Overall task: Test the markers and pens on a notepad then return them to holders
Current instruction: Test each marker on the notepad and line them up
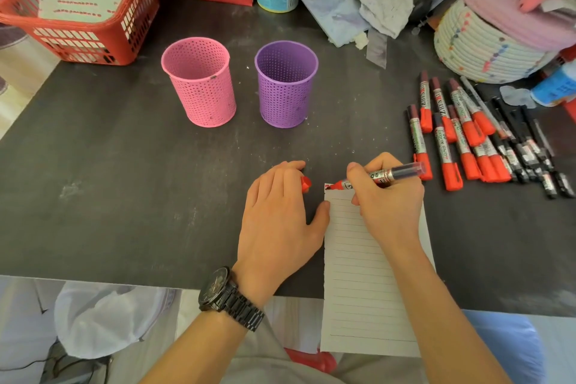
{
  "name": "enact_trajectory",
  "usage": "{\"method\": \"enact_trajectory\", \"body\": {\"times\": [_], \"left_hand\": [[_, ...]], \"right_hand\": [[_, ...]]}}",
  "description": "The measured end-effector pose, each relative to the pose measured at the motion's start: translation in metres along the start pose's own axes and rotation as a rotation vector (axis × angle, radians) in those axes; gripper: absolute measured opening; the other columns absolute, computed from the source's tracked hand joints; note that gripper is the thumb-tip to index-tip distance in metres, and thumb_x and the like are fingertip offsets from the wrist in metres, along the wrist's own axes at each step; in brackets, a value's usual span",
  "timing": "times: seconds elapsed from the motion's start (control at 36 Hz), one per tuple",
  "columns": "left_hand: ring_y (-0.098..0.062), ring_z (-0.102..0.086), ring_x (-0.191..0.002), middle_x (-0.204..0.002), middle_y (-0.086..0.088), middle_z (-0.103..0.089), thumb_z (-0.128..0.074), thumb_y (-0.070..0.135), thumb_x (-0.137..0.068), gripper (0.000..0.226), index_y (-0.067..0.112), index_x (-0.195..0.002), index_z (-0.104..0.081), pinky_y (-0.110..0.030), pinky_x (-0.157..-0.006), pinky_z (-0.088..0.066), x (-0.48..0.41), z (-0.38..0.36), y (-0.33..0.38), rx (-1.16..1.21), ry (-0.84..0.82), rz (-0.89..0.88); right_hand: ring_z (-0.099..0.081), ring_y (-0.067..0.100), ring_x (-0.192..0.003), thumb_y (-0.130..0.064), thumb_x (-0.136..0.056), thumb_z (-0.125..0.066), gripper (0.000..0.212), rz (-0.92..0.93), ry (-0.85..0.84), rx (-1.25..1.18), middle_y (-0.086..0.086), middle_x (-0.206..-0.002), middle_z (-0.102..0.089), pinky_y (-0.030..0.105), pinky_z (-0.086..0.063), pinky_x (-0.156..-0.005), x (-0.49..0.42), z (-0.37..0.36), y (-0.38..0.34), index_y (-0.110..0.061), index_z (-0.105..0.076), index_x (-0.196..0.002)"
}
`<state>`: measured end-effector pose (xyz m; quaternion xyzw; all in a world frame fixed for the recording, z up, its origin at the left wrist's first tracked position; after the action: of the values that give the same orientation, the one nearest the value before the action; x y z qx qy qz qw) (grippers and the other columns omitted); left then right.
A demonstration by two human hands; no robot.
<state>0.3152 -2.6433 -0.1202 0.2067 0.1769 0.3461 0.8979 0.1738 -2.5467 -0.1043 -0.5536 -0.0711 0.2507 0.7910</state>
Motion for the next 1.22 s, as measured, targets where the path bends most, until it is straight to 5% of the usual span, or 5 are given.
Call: {"method": "enact_trajectory", "body": {"times": [0.86, 1.22], "left_hand": [[-0.011, -0.046, -0.127, -0.137, 0.010, -0.052, -0.062, 0.052, -0.087, 0.033, 0.026, -0.102, -0.046, -0.030, -0.110, -0.032, 0.000, 0.001, 0.002, 0.021, 0.002, -0.028], [-0.001, -0.042, -0.124, -0.133, 0.022, -0.052, -0.049, 0.062, -0.087, 0.027, 0.037, -0.092, -0.042, -0.025, -0.107, -0.027, -0.003, 0.000, -0.002, 0.111, -0.050, -0.044]], "right_hand": [[-0.060, 0.001, -0.046, -0.017, -0.089, -0.071, 0.030, -0.002, 0.011, 0.007, -0.004, -0.054, -0.064, 0.009, -0.045, -0.049, 0.000, 0.000, 0.003, -0.024, -0.058, -0.063], [-0.055, 0.007, -0.044, -0.029, -0.093, -0.071, 0.028, -0.078, 0.037, -0.278, 0.000, -0.052, -0.059, 0.016, -0.044, -0.047, -0.003, 0.010, 0.008, -0.016, -0.060, -0.070]]}}
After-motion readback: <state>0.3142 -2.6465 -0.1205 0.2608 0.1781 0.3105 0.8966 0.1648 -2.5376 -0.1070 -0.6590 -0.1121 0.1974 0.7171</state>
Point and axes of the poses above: each hand's wrist, its own x-axis away from the middle knuckle, its own z-axis out of the back of the hand, y = z × x, the point moved 6 cm from there along -x, towards the middle knuckle
